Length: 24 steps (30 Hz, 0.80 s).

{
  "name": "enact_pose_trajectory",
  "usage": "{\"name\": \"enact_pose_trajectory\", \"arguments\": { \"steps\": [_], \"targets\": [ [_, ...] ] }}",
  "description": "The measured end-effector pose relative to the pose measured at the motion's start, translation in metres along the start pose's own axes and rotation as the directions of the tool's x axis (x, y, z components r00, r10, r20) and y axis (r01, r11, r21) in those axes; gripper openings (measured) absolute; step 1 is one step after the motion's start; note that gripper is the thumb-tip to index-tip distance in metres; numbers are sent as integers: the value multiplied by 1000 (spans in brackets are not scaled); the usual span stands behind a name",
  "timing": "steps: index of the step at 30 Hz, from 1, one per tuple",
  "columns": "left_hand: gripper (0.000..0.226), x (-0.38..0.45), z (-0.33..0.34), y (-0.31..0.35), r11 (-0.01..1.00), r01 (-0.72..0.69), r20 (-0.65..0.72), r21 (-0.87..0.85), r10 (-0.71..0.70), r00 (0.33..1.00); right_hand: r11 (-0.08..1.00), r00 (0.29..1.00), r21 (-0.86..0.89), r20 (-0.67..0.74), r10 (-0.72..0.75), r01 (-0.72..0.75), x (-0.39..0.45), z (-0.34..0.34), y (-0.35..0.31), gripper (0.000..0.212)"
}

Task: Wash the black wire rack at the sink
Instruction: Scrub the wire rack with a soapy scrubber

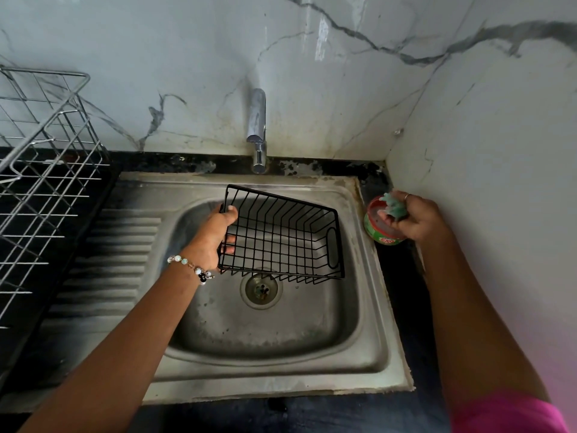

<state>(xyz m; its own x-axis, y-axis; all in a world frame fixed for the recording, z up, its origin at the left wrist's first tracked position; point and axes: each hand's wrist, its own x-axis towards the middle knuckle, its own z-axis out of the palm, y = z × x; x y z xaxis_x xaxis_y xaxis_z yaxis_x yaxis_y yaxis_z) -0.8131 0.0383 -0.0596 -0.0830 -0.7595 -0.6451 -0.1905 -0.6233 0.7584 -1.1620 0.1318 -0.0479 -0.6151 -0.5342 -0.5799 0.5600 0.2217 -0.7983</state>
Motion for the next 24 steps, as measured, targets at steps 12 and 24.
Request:
{"name": "enact_pose_trajectory", "arguments": {
  "steps": [12, 24],
  "targets": [
    [30, 0, -7, -6, 1000, -30, 1, 7, 30, 1000, 280, 818, -889, 161, -552, 364, 5, -6, 2, 37],
    [33, -8, -11, -13, 1000, 6, 26, 29, -7, 1000, 257, 771, -854, 229, -594, 452, -36, 29, 5, 22]
  ]
}}
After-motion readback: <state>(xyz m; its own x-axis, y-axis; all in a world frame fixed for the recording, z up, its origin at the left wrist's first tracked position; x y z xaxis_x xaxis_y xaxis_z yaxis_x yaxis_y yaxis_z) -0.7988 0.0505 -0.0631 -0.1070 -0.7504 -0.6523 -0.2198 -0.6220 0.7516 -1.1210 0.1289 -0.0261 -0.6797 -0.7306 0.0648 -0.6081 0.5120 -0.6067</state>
